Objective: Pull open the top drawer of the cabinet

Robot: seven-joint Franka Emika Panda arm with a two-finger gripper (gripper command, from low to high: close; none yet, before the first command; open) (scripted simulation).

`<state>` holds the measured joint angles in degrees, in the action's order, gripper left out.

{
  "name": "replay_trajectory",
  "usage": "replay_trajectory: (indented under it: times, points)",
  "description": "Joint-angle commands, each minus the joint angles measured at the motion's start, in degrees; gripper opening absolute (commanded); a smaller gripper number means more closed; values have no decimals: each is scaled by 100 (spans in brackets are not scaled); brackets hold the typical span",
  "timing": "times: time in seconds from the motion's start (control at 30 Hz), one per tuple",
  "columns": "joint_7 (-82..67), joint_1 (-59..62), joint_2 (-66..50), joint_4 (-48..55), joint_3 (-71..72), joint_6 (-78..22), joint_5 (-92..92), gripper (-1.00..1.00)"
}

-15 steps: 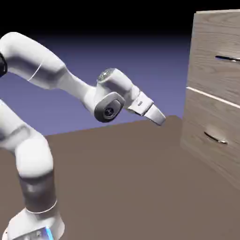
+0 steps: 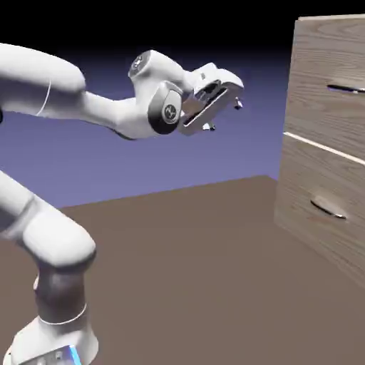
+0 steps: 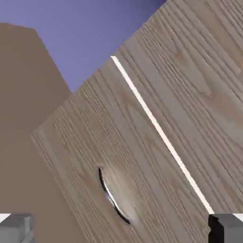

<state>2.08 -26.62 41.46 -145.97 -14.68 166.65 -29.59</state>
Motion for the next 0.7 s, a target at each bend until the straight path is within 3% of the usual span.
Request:
replay_trajectory:
  times: [0.0,0.67]
  points:
    - [-250,-160,54,93,-91,-45,-183,0]
    - [-5233,-3361,1140,1948,-1902,-954,-3835,0]
